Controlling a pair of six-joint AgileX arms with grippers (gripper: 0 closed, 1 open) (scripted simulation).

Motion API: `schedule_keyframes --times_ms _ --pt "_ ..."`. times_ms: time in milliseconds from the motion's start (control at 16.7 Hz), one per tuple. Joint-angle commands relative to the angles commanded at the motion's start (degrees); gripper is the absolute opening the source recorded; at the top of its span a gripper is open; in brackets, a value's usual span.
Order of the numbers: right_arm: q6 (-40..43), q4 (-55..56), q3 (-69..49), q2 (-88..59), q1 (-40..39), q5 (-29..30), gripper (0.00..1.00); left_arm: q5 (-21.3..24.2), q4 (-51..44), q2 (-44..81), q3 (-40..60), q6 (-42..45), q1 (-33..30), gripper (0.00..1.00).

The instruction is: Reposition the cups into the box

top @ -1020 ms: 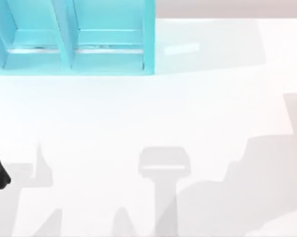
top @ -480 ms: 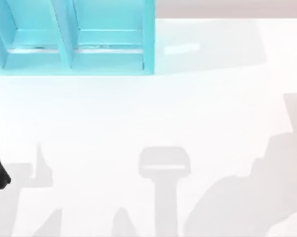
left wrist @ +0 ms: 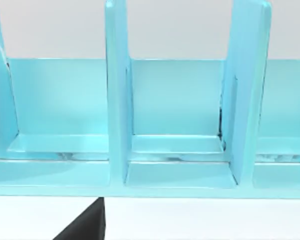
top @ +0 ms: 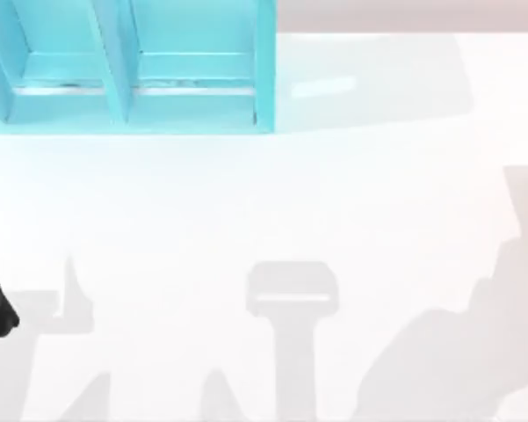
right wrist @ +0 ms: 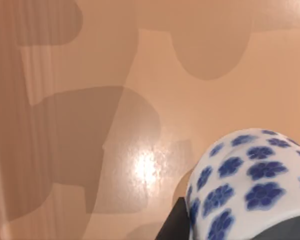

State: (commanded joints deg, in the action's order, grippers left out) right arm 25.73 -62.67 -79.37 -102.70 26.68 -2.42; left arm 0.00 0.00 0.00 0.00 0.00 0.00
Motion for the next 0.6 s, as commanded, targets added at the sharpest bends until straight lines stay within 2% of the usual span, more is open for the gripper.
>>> schedule_keyframes --times_ms 600 --pt "0.0 0.0 0.0 0.0 0.0 0.0 0.83 0.0 0.0 0.0 0.0 0.0 0.0 1.0"
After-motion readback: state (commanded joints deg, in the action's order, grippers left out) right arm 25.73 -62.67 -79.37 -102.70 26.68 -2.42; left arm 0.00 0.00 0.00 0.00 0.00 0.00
